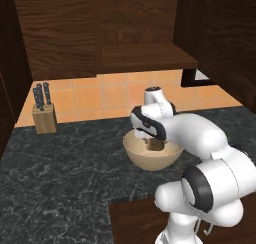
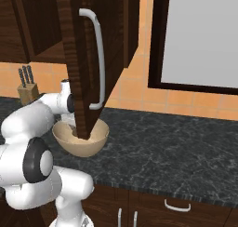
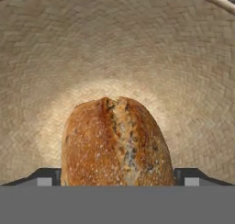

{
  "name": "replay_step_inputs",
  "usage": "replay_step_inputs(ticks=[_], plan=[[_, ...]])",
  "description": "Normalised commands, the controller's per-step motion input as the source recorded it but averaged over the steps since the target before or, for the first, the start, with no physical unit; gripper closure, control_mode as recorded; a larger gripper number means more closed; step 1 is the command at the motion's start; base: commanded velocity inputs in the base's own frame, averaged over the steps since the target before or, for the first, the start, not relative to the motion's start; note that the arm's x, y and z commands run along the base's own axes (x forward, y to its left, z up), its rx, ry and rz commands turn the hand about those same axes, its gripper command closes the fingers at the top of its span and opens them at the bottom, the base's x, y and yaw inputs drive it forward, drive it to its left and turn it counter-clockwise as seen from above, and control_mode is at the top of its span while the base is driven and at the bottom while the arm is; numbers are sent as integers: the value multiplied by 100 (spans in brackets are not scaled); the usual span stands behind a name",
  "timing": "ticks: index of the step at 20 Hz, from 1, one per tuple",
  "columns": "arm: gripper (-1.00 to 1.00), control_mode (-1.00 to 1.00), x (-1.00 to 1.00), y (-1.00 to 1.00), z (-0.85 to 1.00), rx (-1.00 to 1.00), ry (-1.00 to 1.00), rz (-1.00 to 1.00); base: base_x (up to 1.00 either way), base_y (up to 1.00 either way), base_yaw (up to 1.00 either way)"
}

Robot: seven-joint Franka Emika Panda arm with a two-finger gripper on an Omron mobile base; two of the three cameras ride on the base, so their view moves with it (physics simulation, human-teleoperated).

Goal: Open the cabinet, pick up the bread from the cabinet and place it in the basket. Then move the basket to the dining counter.

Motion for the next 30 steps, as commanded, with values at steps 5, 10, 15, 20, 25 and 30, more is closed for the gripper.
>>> replay_step_inputs(ticks=[5, 10, 15, 20, 25, 30], plan=[[100, -100, 28, -10, -47, 13, 21, 0, 0, 0, 0], [100, -100, 2, 0, -56, 4, 12, 0, 0, 0, 0], [-100, -100, 1, 19, -8, 0, 0, 0, 0, 0, 0], [-100, -100, 0, 7, 0, 0, 0, 0, 0, 0, 0], [-100, -100, 0, 1, 0, 0, -8, 0, 0, 0, 0], [-100, -100, 0, 0, 3, -2, -2, 0, 0, 0, 0]])
